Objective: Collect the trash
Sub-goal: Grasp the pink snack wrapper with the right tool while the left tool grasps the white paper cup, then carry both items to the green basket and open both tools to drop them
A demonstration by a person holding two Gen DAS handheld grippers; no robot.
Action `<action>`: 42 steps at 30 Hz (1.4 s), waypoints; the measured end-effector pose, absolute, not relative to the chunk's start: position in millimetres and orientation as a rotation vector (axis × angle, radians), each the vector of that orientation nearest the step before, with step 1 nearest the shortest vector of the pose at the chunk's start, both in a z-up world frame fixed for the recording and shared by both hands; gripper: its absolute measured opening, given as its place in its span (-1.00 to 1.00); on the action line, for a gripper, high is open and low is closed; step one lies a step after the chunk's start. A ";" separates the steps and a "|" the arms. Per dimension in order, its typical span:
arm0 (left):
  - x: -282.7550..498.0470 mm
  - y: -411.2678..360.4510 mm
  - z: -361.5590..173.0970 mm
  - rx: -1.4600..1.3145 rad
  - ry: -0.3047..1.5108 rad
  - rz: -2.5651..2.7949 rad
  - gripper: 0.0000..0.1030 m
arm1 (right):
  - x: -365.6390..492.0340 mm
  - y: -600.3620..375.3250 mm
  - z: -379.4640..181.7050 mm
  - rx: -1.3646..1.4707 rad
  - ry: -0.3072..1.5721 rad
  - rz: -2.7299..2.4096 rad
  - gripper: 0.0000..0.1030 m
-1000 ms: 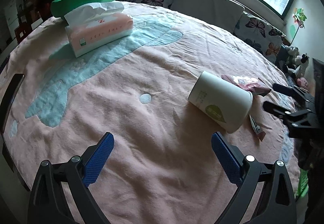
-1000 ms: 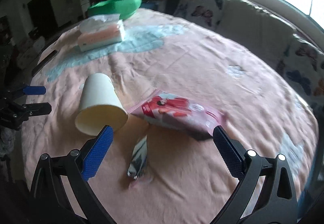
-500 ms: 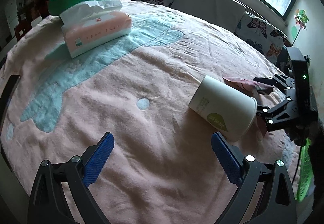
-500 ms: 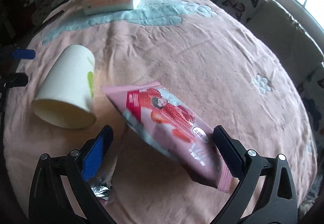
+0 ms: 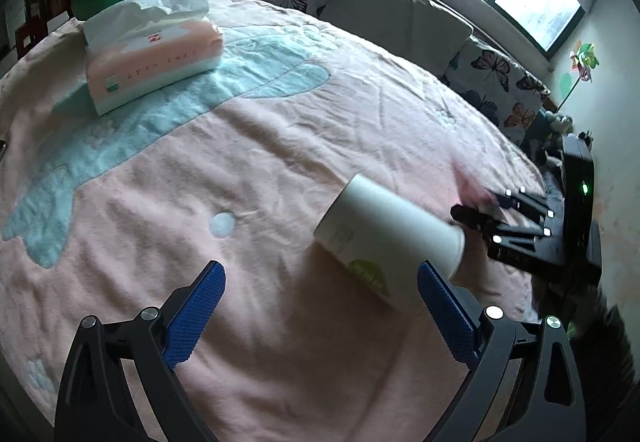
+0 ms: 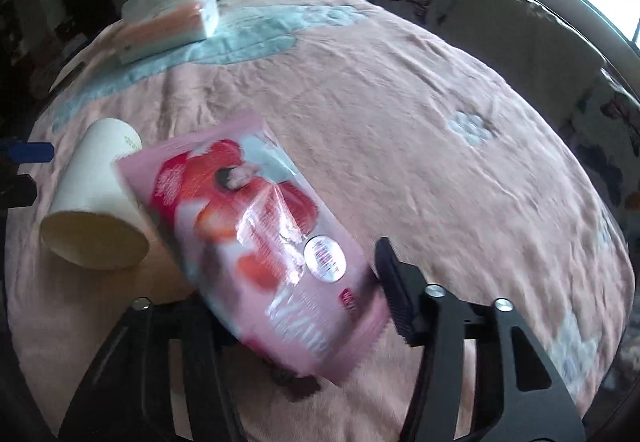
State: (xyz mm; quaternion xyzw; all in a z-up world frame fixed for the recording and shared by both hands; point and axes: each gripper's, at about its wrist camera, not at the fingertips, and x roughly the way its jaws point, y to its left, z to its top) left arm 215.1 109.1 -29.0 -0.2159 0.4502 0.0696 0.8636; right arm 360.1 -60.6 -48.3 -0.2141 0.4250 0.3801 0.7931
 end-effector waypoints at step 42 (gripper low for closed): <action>240.3 68.5 -18.1 -0.554 0.879 0.059 0.15 | 128.3 -321.7 13.3 0.073 0.809 0.152 -0.13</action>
